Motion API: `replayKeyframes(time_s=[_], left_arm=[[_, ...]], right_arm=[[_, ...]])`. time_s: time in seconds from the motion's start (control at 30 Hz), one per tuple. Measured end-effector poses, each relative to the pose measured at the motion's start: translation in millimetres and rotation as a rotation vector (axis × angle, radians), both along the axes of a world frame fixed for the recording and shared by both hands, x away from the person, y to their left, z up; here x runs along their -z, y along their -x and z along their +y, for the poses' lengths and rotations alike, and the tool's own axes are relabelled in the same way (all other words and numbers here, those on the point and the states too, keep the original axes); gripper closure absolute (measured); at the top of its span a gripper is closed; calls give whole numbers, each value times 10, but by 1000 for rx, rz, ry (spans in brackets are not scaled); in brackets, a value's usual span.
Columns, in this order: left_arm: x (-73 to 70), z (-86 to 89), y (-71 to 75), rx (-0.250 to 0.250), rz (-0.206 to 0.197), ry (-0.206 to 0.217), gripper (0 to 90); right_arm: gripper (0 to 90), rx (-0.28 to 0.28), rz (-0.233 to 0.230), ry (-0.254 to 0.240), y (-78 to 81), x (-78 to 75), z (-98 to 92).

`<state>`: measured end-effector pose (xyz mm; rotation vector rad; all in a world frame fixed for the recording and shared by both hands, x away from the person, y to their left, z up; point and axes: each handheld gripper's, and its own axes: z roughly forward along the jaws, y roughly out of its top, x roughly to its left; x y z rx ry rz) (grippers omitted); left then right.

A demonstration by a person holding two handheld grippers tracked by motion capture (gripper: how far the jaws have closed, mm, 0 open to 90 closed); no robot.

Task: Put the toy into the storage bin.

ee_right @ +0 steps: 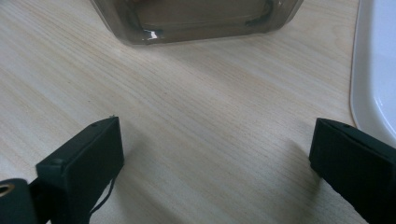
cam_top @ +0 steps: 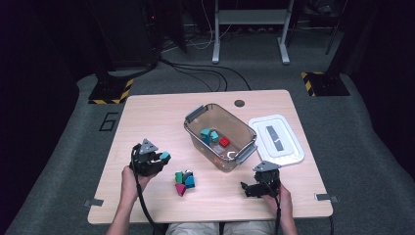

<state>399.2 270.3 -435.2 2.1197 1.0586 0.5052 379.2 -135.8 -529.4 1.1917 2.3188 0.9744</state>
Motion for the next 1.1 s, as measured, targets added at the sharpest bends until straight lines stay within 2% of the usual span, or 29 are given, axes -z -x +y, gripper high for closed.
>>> replayKeyframes(time_s=[0.03, 0.23, 0.27, 0.4, 0.67, 1.1], left_arm=[[-13, 2, -8, 6, 0, -7, 669], [-72, -9, -36, 13, 0, 9, 669], [-91, -8, -44, 20, -2, -2, 669], [-183, -17, -80, 32, -3, -3, 669], [-270, -11, -154, 32, -2, 6, 669], [-494, -99, -248, 54, -32, 0, 669]], right_arm=[[24, 0, 0, 0, 0, 0, 0], [24, 0, 0, 0, 0, 0, 0], [24, 0, 0, 0, 0, 0, 0], [24, 0, 0, 0, 0, 0, 0], [24, 0, 0, 0, 0, 0, 0], [24, 0, 0, 0, 0, 0, 0]])
